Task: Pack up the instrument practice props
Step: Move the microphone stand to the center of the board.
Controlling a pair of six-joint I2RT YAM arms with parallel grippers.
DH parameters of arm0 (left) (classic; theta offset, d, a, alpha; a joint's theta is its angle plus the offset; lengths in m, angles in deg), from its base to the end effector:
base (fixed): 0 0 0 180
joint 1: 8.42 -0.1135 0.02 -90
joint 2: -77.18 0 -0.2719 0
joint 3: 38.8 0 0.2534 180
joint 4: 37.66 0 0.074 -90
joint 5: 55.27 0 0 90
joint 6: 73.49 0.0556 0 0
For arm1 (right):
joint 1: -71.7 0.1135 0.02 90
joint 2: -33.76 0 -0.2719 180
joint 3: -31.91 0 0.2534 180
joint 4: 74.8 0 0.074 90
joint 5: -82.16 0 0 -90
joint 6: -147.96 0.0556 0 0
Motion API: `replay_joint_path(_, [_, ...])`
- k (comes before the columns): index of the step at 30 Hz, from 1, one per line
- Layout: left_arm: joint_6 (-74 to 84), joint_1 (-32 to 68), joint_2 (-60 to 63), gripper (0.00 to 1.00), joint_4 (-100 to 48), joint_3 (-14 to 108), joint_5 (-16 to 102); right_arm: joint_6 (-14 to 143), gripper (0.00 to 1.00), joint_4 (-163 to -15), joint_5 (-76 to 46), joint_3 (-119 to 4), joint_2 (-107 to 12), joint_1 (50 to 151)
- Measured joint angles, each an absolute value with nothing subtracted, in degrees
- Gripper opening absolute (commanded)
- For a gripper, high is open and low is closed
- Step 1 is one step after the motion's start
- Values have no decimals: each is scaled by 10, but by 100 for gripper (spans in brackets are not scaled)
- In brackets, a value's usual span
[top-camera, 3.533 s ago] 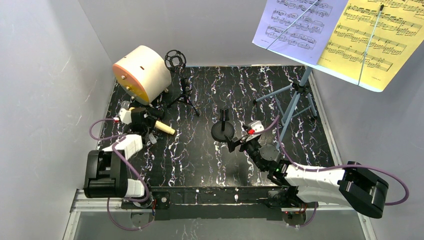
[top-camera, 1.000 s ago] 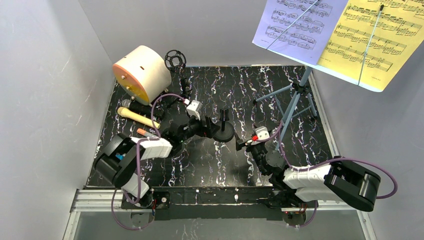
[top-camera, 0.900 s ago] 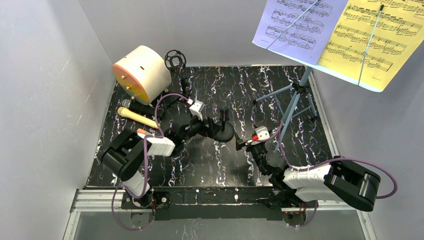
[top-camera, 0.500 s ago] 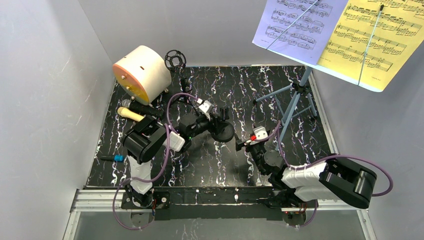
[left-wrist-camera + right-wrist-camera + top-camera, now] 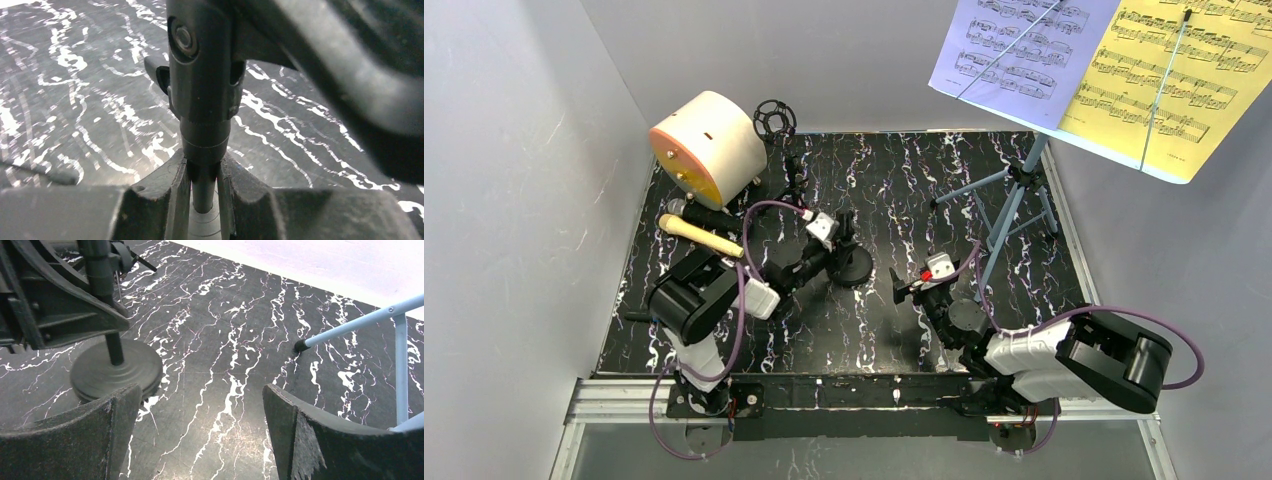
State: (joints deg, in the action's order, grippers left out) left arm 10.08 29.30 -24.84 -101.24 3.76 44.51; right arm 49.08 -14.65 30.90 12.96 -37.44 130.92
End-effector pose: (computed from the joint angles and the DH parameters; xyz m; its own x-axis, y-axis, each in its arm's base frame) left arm 0.2583 -0.2117 0.1704 -0.0261 -0.1194 -0.9925 0.7387 0.6667 -0.0996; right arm 0.1342 0.1573 0.1867 0.1240 -0.0272 -0.9919 -0.3378 0.9388 -0.0679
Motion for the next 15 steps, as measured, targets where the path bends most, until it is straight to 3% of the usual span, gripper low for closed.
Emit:
replay_joint_path(9, [126,266,-116,0,-919,-46,331,498,99,-151,302,126,-382,1309])
replay_joint_path(15, [113,176,-81,0,-896,-66,302,501,99,-150,293,126,-382,1309])
